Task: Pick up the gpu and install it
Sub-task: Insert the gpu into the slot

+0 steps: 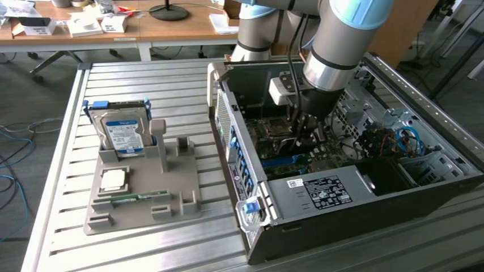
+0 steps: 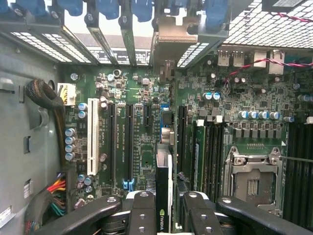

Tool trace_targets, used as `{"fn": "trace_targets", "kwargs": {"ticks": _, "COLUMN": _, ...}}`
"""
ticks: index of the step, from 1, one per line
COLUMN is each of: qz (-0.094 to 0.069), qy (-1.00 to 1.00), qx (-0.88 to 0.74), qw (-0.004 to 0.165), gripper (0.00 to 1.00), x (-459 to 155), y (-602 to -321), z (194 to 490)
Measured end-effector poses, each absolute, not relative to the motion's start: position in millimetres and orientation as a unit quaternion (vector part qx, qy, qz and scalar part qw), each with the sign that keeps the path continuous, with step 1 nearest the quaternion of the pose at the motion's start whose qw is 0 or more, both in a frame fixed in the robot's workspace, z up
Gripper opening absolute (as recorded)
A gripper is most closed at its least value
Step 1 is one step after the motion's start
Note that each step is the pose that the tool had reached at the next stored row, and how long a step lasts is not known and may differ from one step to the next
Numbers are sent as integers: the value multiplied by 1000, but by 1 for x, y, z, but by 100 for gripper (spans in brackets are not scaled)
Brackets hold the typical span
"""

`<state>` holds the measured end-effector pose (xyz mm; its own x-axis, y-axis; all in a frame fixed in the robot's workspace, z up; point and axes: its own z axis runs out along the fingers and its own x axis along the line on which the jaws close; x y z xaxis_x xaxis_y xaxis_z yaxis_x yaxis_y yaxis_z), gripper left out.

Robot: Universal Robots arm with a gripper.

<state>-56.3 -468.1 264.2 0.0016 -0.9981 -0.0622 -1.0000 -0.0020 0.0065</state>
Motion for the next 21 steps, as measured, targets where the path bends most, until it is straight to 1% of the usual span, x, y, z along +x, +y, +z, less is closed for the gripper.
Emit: {"fn": "trace_targets", "kwargs": {"ticks": 21, "qz": 24, "qy": 706, "qx": -707, "qw": 20, "gripper": 26, "x": -65, "y": -468, "z": 264}}
